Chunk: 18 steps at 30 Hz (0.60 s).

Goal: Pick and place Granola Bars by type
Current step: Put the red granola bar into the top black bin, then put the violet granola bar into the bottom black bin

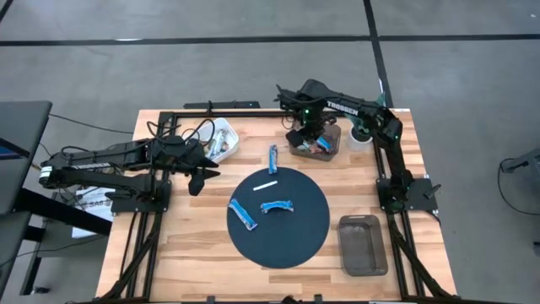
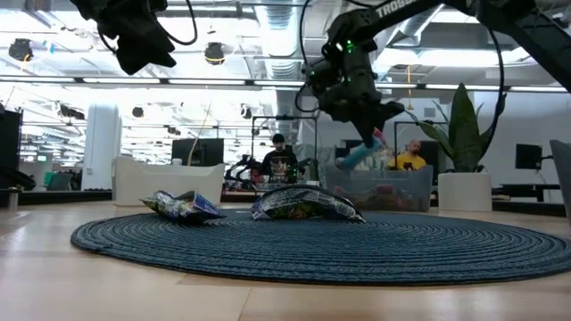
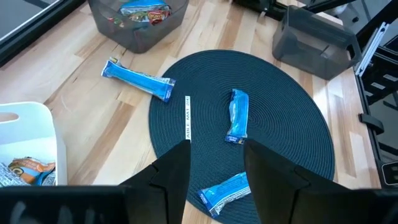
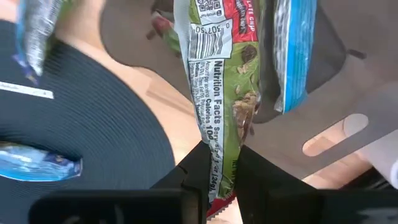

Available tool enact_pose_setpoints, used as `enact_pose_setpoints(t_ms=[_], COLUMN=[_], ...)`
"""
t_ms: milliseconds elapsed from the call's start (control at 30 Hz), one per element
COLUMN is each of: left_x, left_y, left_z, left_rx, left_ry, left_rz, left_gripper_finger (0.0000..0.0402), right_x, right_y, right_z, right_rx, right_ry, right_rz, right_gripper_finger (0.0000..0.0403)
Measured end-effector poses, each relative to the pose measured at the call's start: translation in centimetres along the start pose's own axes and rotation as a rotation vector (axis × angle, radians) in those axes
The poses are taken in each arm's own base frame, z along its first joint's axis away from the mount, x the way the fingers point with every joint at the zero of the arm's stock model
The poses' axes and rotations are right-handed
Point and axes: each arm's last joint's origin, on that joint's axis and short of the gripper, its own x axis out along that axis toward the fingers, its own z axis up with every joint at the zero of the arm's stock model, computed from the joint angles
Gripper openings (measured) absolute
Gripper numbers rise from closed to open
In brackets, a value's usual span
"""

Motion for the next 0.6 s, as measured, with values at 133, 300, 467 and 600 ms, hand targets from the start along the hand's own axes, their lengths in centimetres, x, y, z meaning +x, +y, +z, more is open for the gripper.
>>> enact_pose_setpoints(t_ms=[133, 300, 467, 600], left_x=[0.0, 0.0, 0.0, 0.0], left_y=[0.0, 0.0, 0.0, 0.0], left_z=[0.0, 0.0, 0.0, 0.0], left_rx=[0.0, 0.003, 0.005, 0.006], left_ry=[0.0, 0.0, 0.0, 0.001], left_rz=[0.0, 0.0, 0.0, 0.0], left_gripper_finger=[0.0141, 0.0141, 0.0141, 0.0141], right_x=[1.2, 1.4, 1.4, 1.3], right_y=[0.1, 0.9, 0.9, 1.5], right_z=[-0.2, -0.6, -0.6, -0.6], right_rx=[-0.031, -0.111, -0.126, -0.242], right_ry=[0.035, 0.017, 0.005, -0.03], right_rz=[-0.035, -0.09, -0.11, -0.126], right_gripper_finger=[0.0051, 0.0073, 0.012, 0.016])
